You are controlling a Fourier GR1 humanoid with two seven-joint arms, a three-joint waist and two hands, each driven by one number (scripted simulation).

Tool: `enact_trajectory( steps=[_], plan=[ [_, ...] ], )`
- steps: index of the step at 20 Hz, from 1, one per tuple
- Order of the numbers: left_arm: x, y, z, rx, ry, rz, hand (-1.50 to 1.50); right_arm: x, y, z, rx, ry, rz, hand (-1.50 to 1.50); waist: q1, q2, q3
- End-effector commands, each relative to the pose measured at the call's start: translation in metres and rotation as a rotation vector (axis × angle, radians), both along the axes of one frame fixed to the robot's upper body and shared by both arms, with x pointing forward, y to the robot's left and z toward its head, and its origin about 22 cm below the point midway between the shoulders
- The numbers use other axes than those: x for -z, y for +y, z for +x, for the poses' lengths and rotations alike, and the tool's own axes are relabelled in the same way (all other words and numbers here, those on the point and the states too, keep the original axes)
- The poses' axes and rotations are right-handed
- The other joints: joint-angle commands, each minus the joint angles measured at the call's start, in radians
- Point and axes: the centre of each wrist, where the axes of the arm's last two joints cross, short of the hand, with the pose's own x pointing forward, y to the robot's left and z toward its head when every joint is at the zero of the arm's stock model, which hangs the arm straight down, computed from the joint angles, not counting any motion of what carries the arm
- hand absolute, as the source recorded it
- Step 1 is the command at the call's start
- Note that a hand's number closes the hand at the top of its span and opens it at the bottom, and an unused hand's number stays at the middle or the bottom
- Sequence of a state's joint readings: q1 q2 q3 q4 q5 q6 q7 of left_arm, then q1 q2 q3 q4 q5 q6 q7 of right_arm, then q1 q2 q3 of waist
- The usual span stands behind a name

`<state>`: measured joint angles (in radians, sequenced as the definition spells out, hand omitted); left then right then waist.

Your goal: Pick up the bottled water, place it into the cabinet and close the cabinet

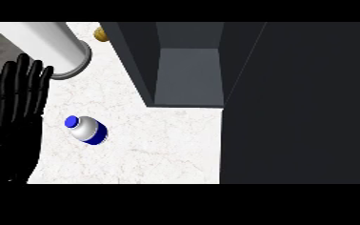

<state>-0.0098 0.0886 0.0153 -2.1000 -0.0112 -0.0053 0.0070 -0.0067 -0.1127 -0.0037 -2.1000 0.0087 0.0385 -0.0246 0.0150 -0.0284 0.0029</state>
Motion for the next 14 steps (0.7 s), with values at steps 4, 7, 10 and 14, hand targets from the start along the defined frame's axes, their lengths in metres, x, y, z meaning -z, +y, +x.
enact_trajectory(
  steps=[4, 7, 10, 14],
  plan=[
    [0.014, 0.054, -0.001, -0.091, -0.019, -0.03, -1.5, -0.016, -0.005, -0.035, 0.033, 0.03, 0.052, -1.5, -0.019, 0.027, -0.004],
    [0.029, 0.065, 0.006, -0.091, 0.143, -0.205, -1.5, 0.006, 0.018, -0.04, -0.223, 0.162, 0.079, -1.5, -0.013, 0.027, -0.005],
    [0.005, 0.081, 0.005, -0.099, 0.162, -0.22, -1.5, 0.003, 0.01, -0.063, -0.264, 0.187, 0.106, -1.5, -0.023, 0.024, -0.002],
    [-0.008, 0.076, -0.022, -0.099, 0.178, -0.206, -1.5, -0.015, 0.018, -0.097, -0.263, 0.208, 0.11, -1.5, -0.018, 0.025, -0.003]
  ],
)
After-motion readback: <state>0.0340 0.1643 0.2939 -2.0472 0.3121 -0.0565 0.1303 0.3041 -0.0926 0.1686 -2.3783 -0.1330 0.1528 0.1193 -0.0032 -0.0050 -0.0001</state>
